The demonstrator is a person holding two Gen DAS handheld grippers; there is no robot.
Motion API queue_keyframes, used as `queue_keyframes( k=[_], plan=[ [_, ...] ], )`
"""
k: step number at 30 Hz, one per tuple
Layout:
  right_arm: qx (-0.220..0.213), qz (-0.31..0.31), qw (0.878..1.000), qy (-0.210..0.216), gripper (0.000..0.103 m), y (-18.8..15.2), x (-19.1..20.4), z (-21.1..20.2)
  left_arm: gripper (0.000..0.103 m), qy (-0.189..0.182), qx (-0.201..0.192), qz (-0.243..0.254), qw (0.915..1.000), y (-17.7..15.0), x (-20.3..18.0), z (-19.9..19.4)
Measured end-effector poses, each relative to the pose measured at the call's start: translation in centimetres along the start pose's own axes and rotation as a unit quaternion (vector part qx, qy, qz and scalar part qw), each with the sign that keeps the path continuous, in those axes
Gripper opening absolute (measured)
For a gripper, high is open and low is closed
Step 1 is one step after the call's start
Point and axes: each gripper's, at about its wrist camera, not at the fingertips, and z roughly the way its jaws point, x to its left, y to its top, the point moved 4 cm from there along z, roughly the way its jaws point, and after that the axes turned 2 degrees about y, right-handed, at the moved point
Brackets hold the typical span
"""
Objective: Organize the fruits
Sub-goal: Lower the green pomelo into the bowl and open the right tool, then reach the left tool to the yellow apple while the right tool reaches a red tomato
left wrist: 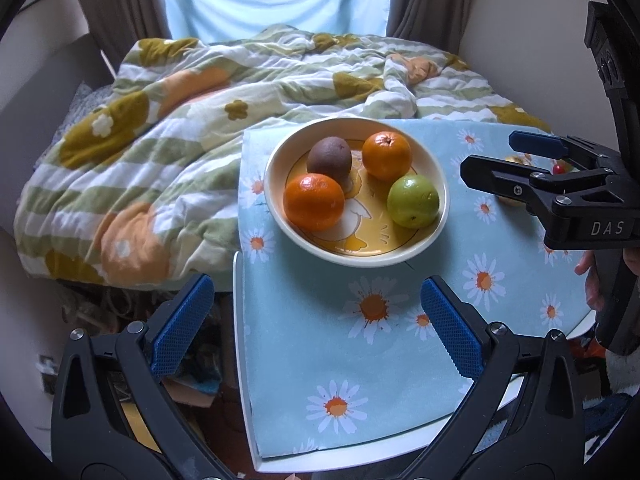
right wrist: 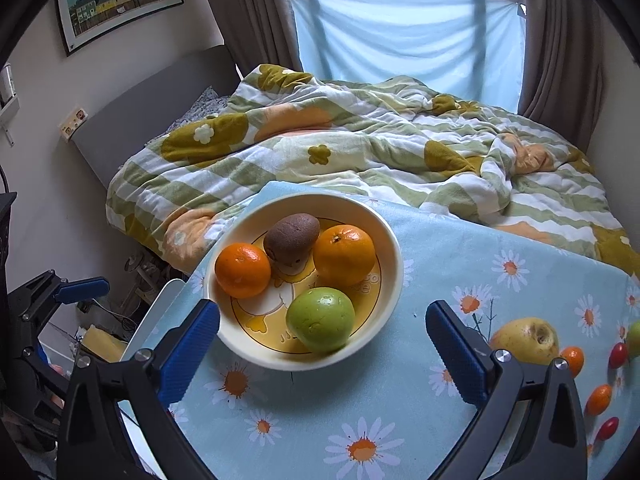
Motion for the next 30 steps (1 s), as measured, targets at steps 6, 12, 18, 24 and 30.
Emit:
queue_keyframes(
  k=[6,12,18,24,30],
  plan=[
    [-0.022,0.03,0.999,-0.01,0.103,0.6,-0.6,-4.0,0.103,-0.021,-0.026,0.021,0.9992,1.8,-1.4,-2.2],
    [-0.04,0.056,0.997,-0.038,0.103,0.1,-2.4,-7.9,0.103,-0.028,-0.04,0.043,0.9979,3.4,-3.6,-3.6],
    [-0.045,0.08,0.993,-0.068,0.103,-1.5,-6.3,-11.3,0.103,-0.036,-0.041,0.038,0.9978,4.9,-7.0,-3.8],
    [-0.032,0.094,0.99,-0.102,0.103,-4.0,-11.2,-14.1,0.103,-0.051,-0.045,0.035,0.997,6.4,-11.7,-3.3],
    [-0.022,0.115,0.986,-0.122,0.103,-6.2,-16.5,-16.0,0.103,-0.057,-0.042,0.045,0.9965,7.0,-17.0,-2.3]
  ],
)
